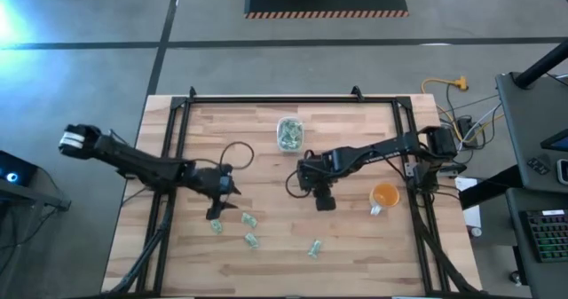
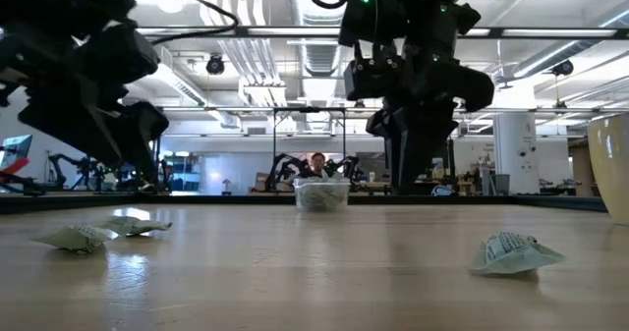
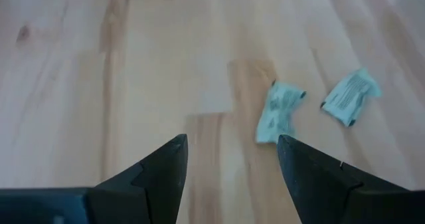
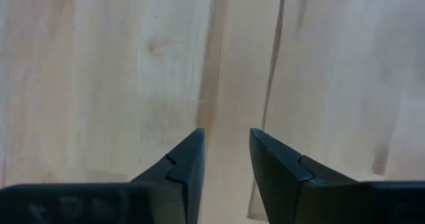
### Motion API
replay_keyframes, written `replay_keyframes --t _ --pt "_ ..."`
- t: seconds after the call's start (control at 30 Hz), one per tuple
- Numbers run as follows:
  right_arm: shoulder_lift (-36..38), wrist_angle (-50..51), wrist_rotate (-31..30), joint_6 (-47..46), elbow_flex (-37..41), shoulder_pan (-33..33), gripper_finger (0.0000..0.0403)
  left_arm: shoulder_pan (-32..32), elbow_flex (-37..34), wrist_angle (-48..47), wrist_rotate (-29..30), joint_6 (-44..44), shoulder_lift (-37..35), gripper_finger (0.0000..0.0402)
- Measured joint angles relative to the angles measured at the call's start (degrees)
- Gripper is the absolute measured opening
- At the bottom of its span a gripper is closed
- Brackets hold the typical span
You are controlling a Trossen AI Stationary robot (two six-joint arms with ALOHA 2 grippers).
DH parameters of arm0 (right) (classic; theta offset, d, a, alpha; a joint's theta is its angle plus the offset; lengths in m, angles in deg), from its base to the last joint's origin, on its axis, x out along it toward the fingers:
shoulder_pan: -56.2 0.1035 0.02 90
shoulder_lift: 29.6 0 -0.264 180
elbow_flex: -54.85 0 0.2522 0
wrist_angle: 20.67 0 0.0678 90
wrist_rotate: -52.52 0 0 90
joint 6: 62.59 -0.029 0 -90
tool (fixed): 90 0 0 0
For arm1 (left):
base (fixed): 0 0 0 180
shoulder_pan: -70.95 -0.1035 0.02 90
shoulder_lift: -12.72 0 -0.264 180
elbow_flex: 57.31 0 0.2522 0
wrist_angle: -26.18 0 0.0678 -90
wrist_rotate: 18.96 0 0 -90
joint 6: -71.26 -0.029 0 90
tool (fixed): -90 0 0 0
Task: Pick and place Stevia / Truvia into bins
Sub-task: Put the green stevia packet into the transparent bin
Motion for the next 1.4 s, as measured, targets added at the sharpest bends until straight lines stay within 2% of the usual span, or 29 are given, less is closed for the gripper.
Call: replay_keyframes --t 0.07,0.27,0.47,0.6,0.83,1.13,1.4 --pt "0.0 -0.2 -0.1 0.0 0.0 0.0 0.0107 2.7 0.0 3.7 2.3 -0.2 2.6 0.0217" --pt "0.3 -0.3 0.0 -1.0 0.0 0.0 0.0096 6.6 0.1 14.4 2.5 -0.7 12.6 0.0217" --pt "0.3 -0.4 0.0 -1.0 0.1 0.1 0.0086 6.9 1.5 15.8 2.3 -0.3 21.3 0.0217" --pt "0.3 -0.5 0.0 -1.0 0.1 0.0 0.0081 6.9 2.6 17.5 2.4 -0.4 24.4 0.0217" --pt "0.3 -0.6 0.0 -1.0 0.4 0.0 0.0080 6.9 2.6 18.7 2.4 -0.6 25.0 0.0215" --pt "0.3 -0.8 0.0 -1.0 0.5 0.0 0.0072 6.9 2.3 19.0 1.1 -0.4 20.8 0.0207" --pt "0.3 -1.6 0.0 -0.9 0.9 0.0 0.0073 7.0 1.8 21.8 -2.0 -0.3 21.6 0.0207"
